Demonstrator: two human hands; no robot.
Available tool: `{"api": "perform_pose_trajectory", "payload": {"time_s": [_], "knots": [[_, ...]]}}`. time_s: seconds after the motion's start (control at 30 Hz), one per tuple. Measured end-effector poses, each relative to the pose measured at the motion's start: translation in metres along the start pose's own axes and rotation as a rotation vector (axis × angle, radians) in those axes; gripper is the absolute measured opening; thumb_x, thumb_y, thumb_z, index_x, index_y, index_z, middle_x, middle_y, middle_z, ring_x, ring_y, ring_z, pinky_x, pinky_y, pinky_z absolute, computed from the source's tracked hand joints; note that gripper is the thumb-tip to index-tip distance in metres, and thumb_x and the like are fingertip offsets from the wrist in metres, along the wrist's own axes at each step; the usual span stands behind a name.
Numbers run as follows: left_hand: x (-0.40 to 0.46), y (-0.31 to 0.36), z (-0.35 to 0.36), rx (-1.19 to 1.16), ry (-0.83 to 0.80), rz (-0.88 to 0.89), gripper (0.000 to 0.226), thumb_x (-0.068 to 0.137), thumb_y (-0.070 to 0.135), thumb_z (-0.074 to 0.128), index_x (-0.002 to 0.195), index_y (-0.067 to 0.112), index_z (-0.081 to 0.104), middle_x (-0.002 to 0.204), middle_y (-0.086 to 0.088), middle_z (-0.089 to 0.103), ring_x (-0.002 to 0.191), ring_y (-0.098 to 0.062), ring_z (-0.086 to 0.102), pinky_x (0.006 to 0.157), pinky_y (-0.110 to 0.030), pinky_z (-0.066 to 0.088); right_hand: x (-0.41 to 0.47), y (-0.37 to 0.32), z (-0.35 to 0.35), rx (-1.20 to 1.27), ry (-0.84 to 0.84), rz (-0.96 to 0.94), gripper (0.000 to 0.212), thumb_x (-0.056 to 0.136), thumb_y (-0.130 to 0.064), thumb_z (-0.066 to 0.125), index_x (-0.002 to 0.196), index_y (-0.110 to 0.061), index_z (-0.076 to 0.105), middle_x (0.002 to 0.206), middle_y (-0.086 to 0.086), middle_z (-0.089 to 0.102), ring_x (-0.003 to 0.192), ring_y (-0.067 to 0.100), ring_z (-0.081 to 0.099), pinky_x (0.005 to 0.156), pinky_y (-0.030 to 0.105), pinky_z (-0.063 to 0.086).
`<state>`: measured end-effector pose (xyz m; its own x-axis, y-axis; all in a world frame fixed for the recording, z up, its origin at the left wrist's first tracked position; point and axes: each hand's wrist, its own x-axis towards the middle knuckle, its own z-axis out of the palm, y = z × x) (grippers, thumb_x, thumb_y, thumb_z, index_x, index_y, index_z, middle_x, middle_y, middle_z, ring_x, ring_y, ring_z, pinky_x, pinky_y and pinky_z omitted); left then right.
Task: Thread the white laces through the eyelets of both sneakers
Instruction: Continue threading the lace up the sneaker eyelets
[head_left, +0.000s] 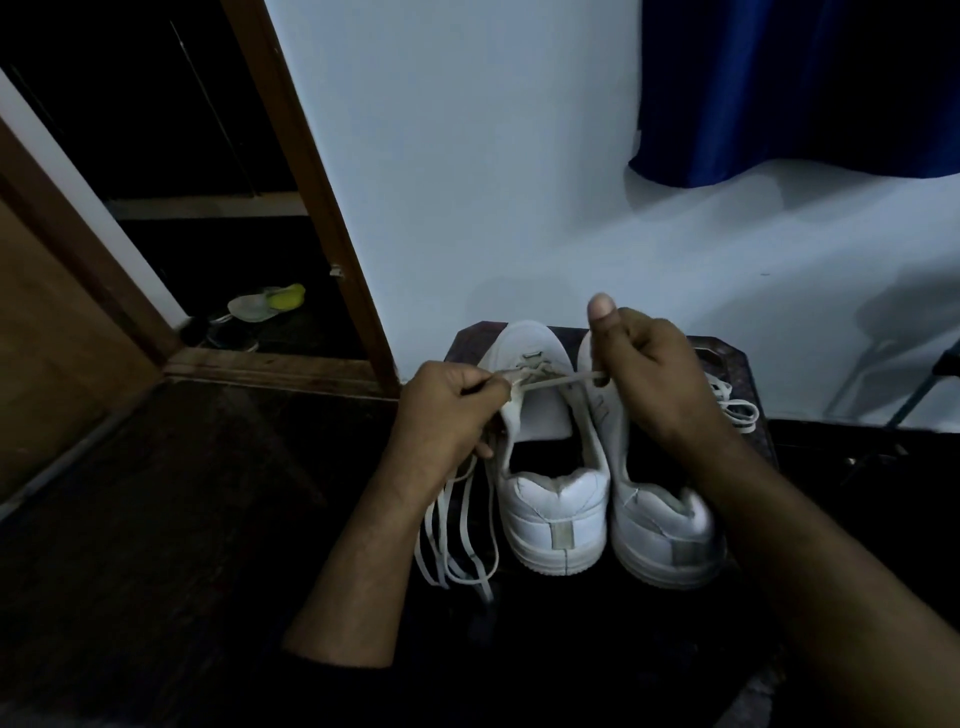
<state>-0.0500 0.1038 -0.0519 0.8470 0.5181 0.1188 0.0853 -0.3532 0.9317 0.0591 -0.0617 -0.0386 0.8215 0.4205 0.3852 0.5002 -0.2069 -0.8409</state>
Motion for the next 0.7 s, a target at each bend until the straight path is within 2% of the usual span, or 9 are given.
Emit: {"api": "perform_pose_trajectory", "payload": {"time_s": [0.1,0.13,0.2,0.3,0.4,0.5,0.57,0.63,0.7], "knots": [[0.0,0.002,0.0,-0.041,-0.028,-0.013,0.024,0.099,0.007,0.063,0.078,0.003,0.076,0.049,0.012,0.058,0.042,-0.006,0.053,0.045,-0.024,0.047,0.001,0.0,0.0,-0.14,0.031,-0.207,0.045,0.099,-0.054,0.05,0.073,-0.018,0.061,0.078,0.0,0.055,0.08,0.017,0.055,0.072,0.033,0.04],[0.0,0.003,-0.001,-0.06,-0.033,-0.02,0.022,0.099,0.007,0.063,0.081,0.006,0.077,0.053,0.011,0.061,0.045,-0.007,0.055,0.044,-0.024,0.047,0.001,-0.001,0.001,-0.229,-0.036,-0.259,0.04,0.095,-0.059,0.051,0.083,-0.024,0.065,0.085,-0.004,0.055,0.087,0.016,0.053,0.076,0.032,0.04],[0.0,0.003,-0.002,-0.114,-0.052,-0.04,0.019,0.099,0.008,0.063,0.089,0.007,0.079,0.061,0.004,0.067,0.051,-0.009,0.059,0.043,-0.024,0.047,0.001,0.001,0.005,-0.448,-0.218,-0.311,0.045,0.086,-0.071,0.048,0.102,-0.033,0.069,0.099,-0.008,0.054,0.099,0.015,0.048,0.082,0.035,0.04],[-0.001,0.003,-0.003,-0.163,-0.075,-0.067,0.018,0.1,0.009,0.063,0.092,0.007,0.079,0.069,-0.001,0.07,0.056,-0.012,0.059,0.044,-0.024,0.049,0.001,0.005,0.01,-0.587,-0.292,-0.338,0.042,0.085,-0.066,0.05,0.098,-0.034,0.074,0.105,-0.009,0.057,0.102,0.02,0.048,0.082,0.038,0.041],[-0.002,0.003,-0.004,-0.176,-0.057,-0.092,0.017,0.1,0.007,0.062,0.095,0.003,0.078,0.064,0.005,0.068,0.051,-0.006,0.058,0.043,-0.024,0.049,0.001,0.001,0.009,-0.253,-0.259,-0.338,0.026,0.098,-0.044,0.054,0.092,-0.028,0.073,0.104,-0.01,0.063,0.098,0.017,0.055,0.087,0.04,0.047],[-0.002,0.003,-0.005,-0.161,-0.035,-0.087,0.016,0.099,0.005,0.063,0.095,0.006,0.078,0.066,0.005,0.069,0.05,-0.005,0.058,0.042,-0.024,0.049,-0.001,-0.01,0.002,0.517,-0.206,-0.157,0.026,0.106,-0.015,0.045,0.088,-0.01,0.063,0.097,0.007,0.072,0.096,0.024,0.066,0.094,0.036,0.05],[-0.002,0.004,-0.003,-0.149,-0.03,-0.082,0.017,0.098,0.005,0.064,0.092,0.011,0.079,0.068,0.004,0.07,0.051,-0.006,0.058,0.042,-0.024,0.049,-0.002,-0.019,-0.004,0.831,-0.145,-0.007,0.03,0.107,-0.016,0.038,0.082,-0.01,0.052,0.074,0.01,0.065,0.078,0.028,0.063,0.083,0.04,0.052],[-0.001,0.005,-0.002,-0.142,-0.021,-0.081,0.018,0.098,0.005,0.064,0.089,0.013,0.078,0.07,0.002,0.071,0.053,-0.008,0.059,0.042,-0.024,0.049,-0.002,-0.021,-0.005,0.657,-0.058,-0.011,0.031,0.105,-0.024,0.041,0.078,-0.009,0.045,0.06,0.011,0.047,0.062,0.023,0.05,0.066,0.035,0.046],[-0.001,0.006,-0.001,-0.136,-0.016,-0.075,0.018,0.098,0.006,0.064,0.088,0.013,0.078,0.071,0.001,0.071,0.054,-0.011,0.062,0.042,-0.024,0.049,-0.005,-0.017,-0.001,0.176,-0.069,-0.127,0.03,0.103,-0.035,0.05,0.087,-0.01,0.045,0.067,0.008,0.05,0.063,0.014,0.048,0.064,0.03,0.042]]}}
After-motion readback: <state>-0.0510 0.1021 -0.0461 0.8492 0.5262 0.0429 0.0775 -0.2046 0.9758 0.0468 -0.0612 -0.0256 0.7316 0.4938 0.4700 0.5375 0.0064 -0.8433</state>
